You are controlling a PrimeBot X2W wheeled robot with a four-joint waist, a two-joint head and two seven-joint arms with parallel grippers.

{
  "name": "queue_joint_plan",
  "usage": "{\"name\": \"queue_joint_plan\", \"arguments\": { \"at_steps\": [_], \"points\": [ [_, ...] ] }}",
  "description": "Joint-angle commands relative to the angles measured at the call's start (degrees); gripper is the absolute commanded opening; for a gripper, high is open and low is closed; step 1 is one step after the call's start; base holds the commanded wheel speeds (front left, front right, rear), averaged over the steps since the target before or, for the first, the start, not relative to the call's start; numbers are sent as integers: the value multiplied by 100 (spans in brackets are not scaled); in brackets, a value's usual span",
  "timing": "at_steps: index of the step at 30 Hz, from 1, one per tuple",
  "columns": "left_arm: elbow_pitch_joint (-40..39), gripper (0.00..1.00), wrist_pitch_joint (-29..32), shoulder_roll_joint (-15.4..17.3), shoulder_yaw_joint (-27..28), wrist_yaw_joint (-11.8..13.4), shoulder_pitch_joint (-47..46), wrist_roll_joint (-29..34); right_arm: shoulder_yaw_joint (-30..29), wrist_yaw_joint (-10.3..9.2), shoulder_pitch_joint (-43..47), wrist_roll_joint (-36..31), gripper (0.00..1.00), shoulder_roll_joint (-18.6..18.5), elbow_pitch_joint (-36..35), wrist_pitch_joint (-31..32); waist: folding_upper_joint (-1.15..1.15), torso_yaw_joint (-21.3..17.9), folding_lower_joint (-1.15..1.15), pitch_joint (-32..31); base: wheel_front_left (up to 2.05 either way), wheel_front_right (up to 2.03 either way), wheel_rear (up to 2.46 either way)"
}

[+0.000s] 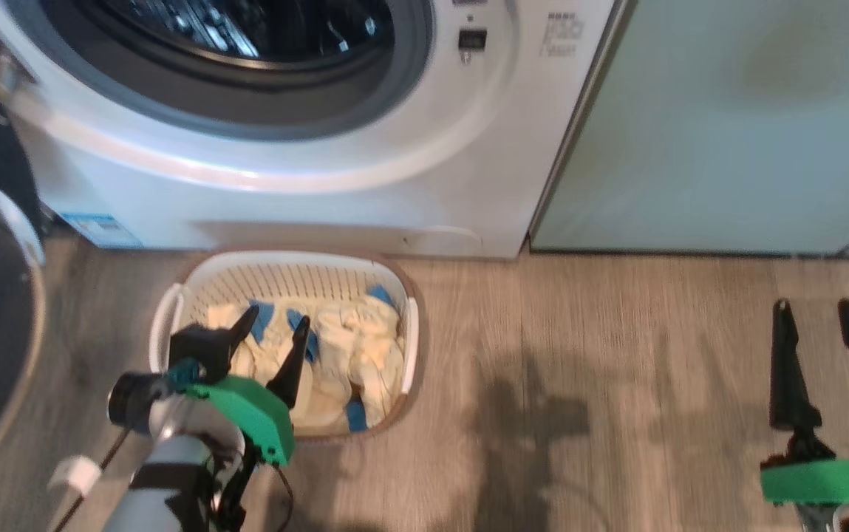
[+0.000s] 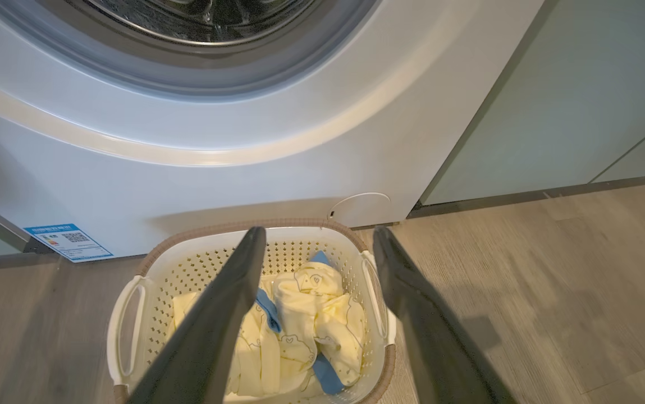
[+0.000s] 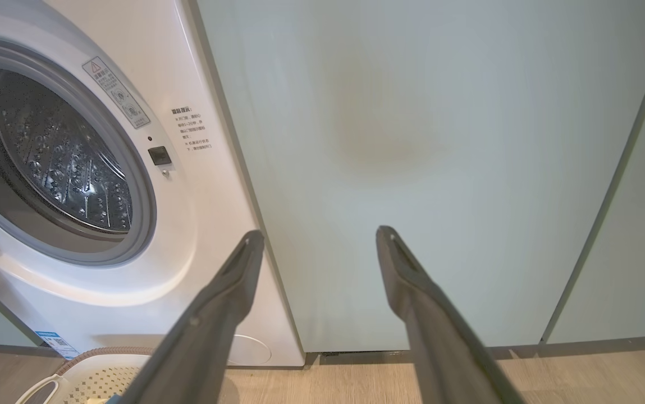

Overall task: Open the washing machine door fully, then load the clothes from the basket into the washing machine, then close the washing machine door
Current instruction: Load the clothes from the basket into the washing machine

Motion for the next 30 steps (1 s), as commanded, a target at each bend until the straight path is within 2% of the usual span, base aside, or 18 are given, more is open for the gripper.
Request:
{"name": "queue_joint_plan", "arguments": {
  "at_steps": [1, 15, 22, 30],
  "points": [
    [38, 100, -28, 140, 145, -38, -319, -70, 132, 5, -235, 59, 100, -63, -216, -56, 0, -123, 0, 385, 0, 0, 0],
    [2250, 100, -197, 387, -292, -181, -1983, -678, 271, 5, -944, 462, 100, -63, -453, -56, 0, -637, 0, 2257, 0, 0, 0],
    [2842, 100, -445, 735, -721, -184, -2656, -1186, 400, 5, -1259, 671, 100, -63, -675, -56, 0, -844, 0, 3161, 0, 0, 0],
    [3346, 100, -637, 1016, -1149, -185, -3202, -1565, 533, 5, -1494, 819, 100, -63, -768, -56, 0, -967, 0, 3723, 0, 0, 0]
  ]
}}
